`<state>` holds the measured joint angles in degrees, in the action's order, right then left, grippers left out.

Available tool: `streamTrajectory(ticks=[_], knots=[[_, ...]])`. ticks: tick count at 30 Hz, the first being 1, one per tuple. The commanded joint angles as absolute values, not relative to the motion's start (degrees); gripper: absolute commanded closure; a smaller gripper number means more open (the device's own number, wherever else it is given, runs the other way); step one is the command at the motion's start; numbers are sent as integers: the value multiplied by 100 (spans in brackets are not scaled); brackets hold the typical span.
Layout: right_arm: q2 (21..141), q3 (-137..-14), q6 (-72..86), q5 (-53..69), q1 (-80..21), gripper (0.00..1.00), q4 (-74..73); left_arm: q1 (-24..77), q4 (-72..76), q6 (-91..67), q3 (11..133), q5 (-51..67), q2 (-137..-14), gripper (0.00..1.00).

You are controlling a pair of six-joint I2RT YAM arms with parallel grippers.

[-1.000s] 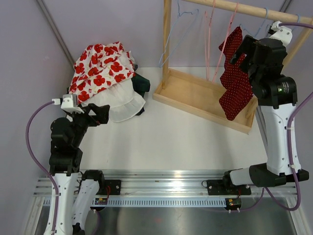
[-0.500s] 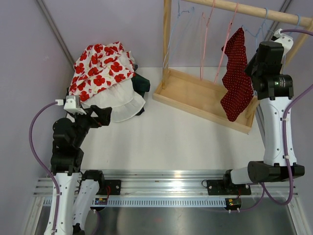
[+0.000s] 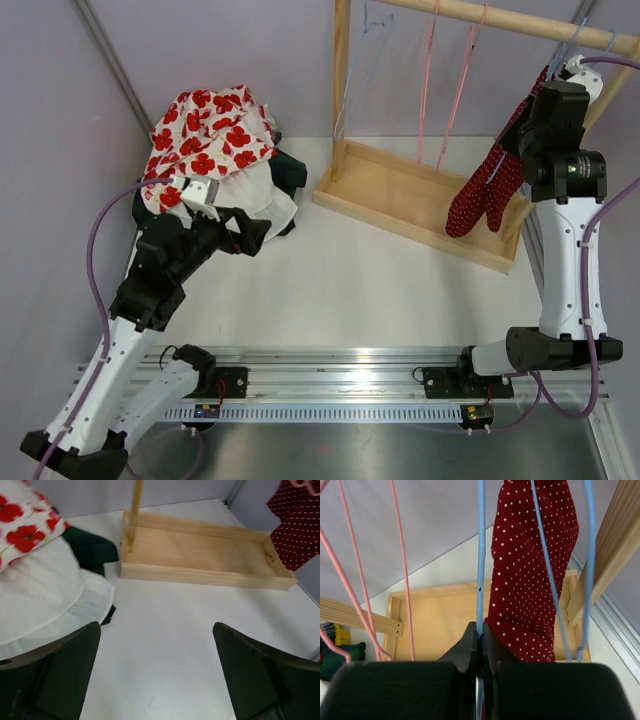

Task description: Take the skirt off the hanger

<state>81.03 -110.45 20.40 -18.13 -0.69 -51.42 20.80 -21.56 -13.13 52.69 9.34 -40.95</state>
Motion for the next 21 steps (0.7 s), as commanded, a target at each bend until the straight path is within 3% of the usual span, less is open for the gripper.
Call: streamTrajectory(ticks=[1,11,16,21], knots=[[7867,-11670,2188,-1380,-53,100,-5000,3265,-1610,-932,6176,343,-4751,1],[7094,-11830,2618,-353,-53,100,-5519,5799,-28,-826,7672,1932,-7003,1],[6812,-11856,2874,130,-61,100,-5756,6608,544,-835,8199,1714,-8136,1],[6566,-11865,3128,606,-62,100,-5889,6785,1010,-975,8438,1301,-8701,2]])
